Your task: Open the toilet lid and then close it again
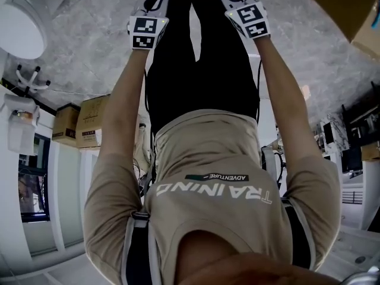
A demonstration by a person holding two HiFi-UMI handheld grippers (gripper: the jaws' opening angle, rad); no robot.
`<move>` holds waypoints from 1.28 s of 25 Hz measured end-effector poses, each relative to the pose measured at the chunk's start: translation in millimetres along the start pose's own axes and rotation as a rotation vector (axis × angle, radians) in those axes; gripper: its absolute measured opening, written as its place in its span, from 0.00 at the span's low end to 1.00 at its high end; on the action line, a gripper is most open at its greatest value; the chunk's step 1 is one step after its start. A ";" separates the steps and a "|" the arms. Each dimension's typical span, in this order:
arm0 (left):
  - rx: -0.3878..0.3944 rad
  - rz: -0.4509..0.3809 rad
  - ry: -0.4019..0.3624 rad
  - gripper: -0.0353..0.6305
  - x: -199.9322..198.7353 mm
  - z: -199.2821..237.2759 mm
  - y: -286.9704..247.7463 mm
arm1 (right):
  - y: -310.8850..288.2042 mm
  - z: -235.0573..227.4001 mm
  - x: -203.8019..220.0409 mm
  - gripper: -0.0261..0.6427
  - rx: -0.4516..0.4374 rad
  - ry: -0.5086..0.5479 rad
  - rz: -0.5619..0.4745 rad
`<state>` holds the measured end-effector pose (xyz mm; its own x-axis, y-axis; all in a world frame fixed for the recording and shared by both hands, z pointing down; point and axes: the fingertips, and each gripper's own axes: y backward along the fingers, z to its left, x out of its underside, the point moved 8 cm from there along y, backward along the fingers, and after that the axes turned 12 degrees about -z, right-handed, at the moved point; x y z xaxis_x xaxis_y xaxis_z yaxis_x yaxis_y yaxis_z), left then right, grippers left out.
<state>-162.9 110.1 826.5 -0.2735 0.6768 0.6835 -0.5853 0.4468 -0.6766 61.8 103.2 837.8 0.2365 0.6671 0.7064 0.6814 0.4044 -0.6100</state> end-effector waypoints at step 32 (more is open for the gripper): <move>0.030 -0.080 -0.031 0.06 -155.6 -13.1 98.9 | 83.4 41.4 -165.1 0.05 0.111 -0.104 -0.050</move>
<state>-168.3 56.7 649.7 -0.2483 0.6206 0.7438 -0.6289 0.4807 -0.6111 51.0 52.7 655.4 0.1276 0.7034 0.6993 0.6087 0.5011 -0.6151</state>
